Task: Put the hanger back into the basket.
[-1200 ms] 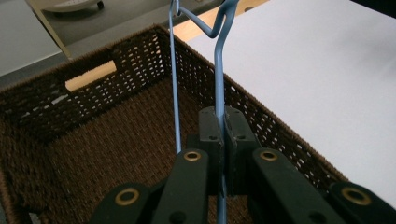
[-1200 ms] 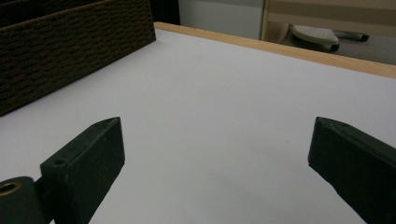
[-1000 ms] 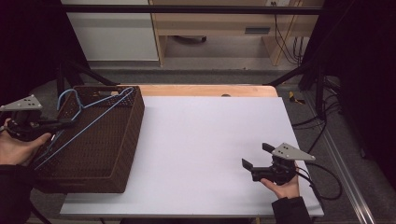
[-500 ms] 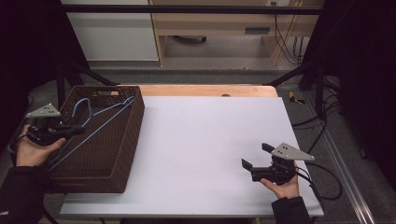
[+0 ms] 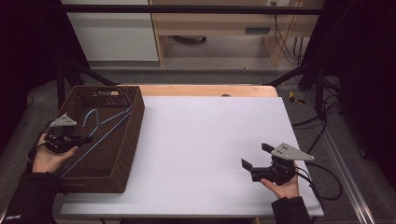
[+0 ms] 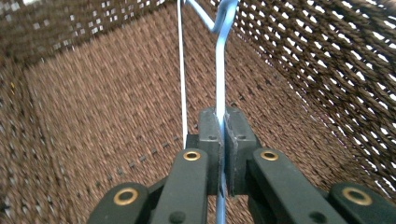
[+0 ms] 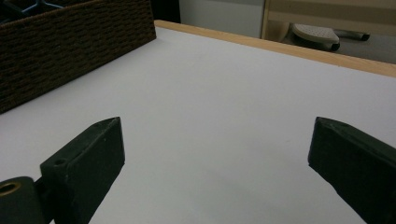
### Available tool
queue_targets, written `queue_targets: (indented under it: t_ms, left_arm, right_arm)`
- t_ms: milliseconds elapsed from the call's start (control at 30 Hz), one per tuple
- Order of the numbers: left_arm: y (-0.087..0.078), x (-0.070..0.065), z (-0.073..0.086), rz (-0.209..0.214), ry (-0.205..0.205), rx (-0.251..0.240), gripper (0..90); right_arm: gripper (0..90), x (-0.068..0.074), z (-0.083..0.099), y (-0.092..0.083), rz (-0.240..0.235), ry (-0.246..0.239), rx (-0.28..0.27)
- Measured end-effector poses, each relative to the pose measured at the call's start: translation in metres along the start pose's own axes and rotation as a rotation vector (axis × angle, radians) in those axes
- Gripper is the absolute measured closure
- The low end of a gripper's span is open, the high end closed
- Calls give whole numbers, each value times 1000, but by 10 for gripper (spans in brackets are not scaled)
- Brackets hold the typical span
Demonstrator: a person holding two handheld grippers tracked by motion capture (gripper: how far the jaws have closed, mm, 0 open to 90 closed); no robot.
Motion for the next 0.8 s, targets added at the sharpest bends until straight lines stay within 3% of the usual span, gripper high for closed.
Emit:
queue_targets:
  t_ms: [100,333,467,533,567,600,667,800]
  left_arm:
    - [2,0,3,-17,6,27,842]
    - [-13,-3,-4,8,2,-31,670]
    - [-30,-5,-12,16,-35,-109,621]
    - [-39,-9,-16,30,-52,-155,556]
    - [-47,-13,-21,37,-64,-202,530]
    - [-47,-13,-21,37,-64,-202,505]
    - [-55,-19,-25,46,-67,-251,425]
    - [-69,-35,-32,66,-59,-317,357]
  right_arm:
    - [42,0,0,0,-1,-2,0]
    - [42,0,-1,-2,2,0,-4]
    - [42,0,-1,-2,1,2,-5]
    - [42,-1,-2,-3,3,0,-8]
    - [42,-1,-2,-3,2,-1,-10]
    - [41,-1,-2,-3,3,-1,-11]
    - [41,0,-2,-4,2,2,-13]
    - [40,0,-3,-5,-1,3,-17]
Point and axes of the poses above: each handheld gripper's, and its own axes: y roughly forward along the jaws, z roughly out of its underside, x roughly to its left, the point moved 7 cm from there along y, roughly forward along the jaws, and after that the axes turned 7 degrees about -z, right-handed, at the moved point
